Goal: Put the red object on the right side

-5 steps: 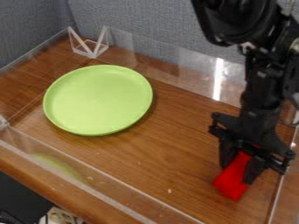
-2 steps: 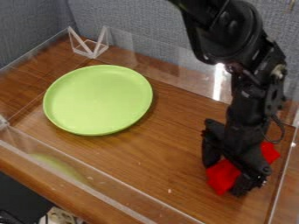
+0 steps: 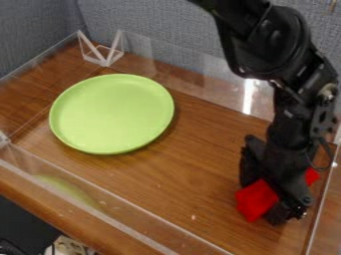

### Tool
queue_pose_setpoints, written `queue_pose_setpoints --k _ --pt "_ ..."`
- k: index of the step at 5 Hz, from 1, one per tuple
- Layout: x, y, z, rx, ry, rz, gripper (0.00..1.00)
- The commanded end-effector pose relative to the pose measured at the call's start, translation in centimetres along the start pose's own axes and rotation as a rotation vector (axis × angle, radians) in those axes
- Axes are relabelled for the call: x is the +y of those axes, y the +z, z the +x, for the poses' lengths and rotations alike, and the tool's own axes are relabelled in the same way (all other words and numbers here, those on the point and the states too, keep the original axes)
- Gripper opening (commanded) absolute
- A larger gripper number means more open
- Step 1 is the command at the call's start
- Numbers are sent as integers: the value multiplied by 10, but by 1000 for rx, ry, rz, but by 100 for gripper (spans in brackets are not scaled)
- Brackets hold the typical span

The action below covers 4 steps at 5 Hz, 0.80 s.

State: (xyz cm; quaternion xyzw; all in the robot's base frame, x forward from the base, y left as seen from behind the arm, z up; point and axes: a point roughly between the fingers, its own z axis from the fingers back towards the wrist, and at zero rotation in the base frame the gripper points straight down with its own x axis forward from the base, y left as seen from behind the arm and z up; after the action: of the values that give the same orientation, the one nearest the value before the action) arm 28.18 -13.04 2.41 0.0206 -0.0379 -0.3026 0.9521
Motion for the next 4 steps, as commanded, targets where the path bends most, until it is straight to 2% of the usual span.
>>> queue_pose_setpoints --k 1,2,4 --pt "4 10 14 -58 -48 46 100" --pt "9 12 16 -76 -60 60 100" --pt "13 6 13 -111 48 88 100"
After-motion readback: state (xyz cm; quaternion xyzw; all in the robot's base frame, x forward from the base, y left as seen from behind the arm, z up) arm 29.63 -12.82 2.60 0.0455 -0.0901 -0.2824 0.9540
